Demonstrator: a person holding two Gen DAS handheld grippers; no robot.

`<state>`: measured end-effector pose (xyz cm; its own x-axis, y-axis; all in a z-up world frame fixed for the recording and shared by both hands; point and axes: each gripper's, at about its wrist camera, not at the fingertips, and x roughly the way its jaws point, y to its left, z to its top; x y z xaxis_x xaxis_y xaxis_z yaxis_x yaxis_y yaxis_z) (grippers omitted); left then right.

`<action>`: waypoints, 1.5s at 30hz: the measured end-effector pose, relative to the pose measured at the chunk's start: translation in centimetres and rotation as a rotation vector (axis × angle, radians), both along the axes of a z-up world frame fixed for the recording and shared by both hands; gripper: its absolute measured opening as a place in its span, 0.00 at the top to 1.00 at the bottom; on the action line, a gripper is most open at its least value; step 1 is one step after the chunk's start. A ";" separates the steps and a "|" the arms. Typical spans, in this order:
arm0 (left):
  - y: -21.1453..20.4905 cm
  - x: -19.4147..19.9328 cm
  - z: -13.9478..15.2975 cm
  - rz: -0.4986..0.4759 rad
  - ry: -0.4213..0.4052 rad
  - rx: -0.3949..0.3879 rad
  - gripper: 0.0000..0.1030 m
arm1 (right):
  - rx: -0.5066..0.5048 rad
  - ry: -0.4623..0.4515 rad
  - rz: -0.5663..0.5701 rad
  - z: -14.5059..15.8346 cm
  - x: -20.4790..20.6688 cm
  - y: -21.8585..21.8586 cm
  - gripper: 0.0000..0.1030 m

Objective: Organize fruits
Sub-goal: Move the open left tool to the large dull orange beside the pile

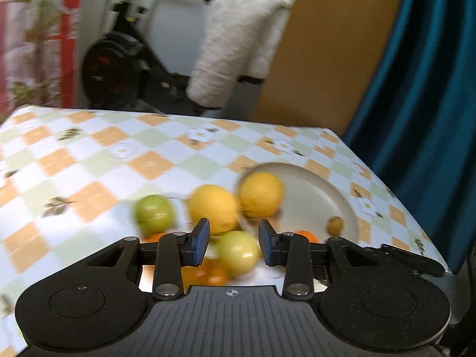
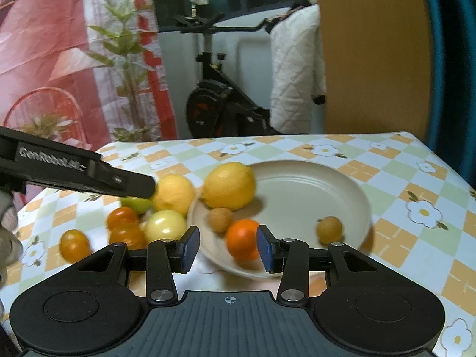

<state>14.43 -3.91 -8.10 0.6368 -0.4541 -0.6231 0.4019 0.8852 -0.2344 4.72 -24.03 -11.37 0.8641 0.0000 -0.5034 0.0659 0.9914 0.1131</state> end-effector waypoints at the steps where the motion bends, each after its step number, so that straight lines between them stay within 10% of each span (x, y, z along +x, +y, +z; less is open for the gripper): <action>1: 0.9 -0.1 0.1 0.021 -0.002 0.001 0.63 | -0.004 0.002 0.012 0.0 0.0 0.4 0.61; 14: 7.2 -1.3 -0.4 0.170 0.002 -0.019 0.64 | -0.047 0.028 0.100 0.3 -0.4 3.8 0.62; 45: 10.2 -3.0 -2.8 0.173 0.065 -0.108 0.63 | -0.155 0.097 0.308 0.7 1.1 10.2 0.62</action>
